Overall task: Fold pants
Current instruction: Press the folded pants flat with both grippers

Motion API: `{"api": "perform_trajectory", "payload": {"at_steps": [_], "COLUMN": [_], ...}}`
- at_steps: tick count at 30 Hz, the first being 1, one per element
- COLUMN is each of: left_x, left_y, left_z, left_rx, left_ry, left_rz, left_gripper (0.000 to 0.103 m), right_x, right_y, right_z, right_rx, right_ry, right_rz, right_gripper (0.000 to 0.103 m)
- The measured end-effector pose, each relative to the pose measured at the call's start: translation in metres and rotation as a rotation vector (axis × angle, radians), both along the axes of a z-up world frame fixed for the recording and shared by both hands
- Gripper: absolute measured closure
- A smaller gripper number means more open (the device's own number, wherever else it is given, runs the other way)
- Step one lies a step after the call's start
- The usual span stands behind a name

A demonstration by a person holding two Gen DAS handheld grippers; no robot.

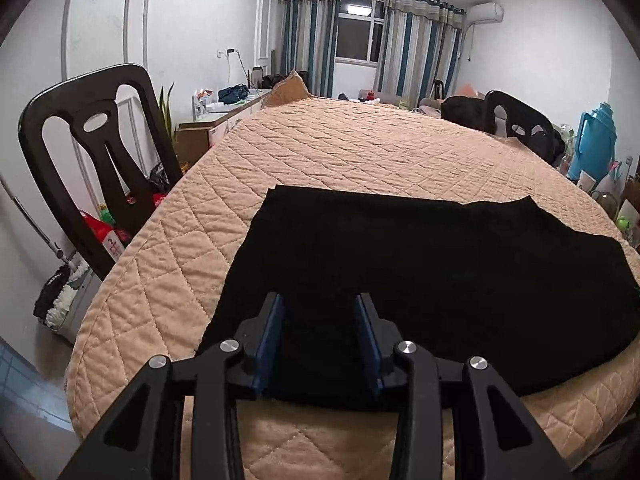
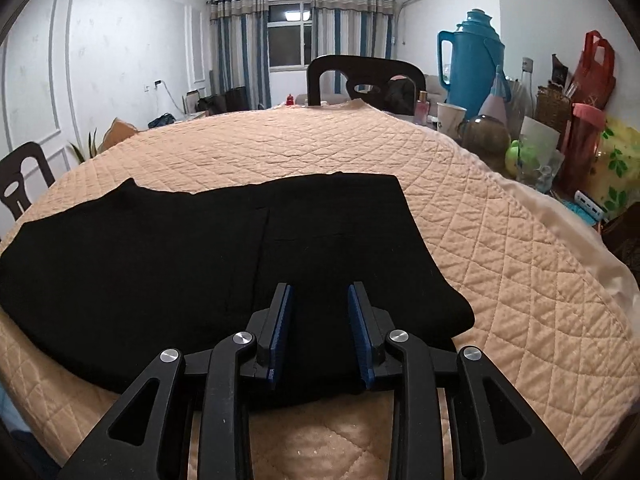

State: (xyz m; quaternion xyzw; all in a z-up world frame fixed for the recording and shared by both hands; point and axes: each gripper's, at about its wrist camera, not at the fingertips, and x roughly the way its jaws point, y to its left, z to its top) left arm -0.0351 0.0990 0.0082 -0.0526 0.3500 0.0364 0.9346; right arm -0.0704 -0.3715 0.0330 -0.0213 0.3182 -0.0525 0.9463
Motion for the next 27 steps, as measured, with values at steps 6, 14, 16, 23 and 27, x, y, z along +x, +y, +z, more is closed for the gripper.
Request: {"api": "perform_trajectory", "payload": {"at_steps": [6, 14, 16, 23, 27], "left_x": [-0.003, -0.006, -0.006, -0.003, 0.000], "left_y": [-0.002, 0.002, 0.005, 0.010, 0.015], "left_z": [-0.001, 0.005, 0.004, -0.001, -0.004], "left_rx": [0.009, 0.039, 0.038, 0.037, 0.033], "left_ry": [0.017, -0.004, -0.005, 0.008, 0.010], "left_rz": [0.028, 0.064, 0.070, 0.087, 0.089], "left_gripper": [0.063, 0.055, 0.053, 0.047, 0.041], "right_x": [0.003, 0.002, 0.004, 0.013, 0.018], "right_y": [0.000, 0.011, 0.016, 0.037, 0.055], "right_z": [0.003, 0.009, 0.010, 0.008, 0.007], "right_rx": [0.012, 0.115, 0.131, 0.166, 0.158], "right_ry": [0.031, 0.008, 0.007, 0.001, 0.006], "right_rz": [-0.018, 0.036, 0.058, 0.118, 0.170], "right_gripper": [0.072, 0.071, 0.071, 0.071, 0.071]}}
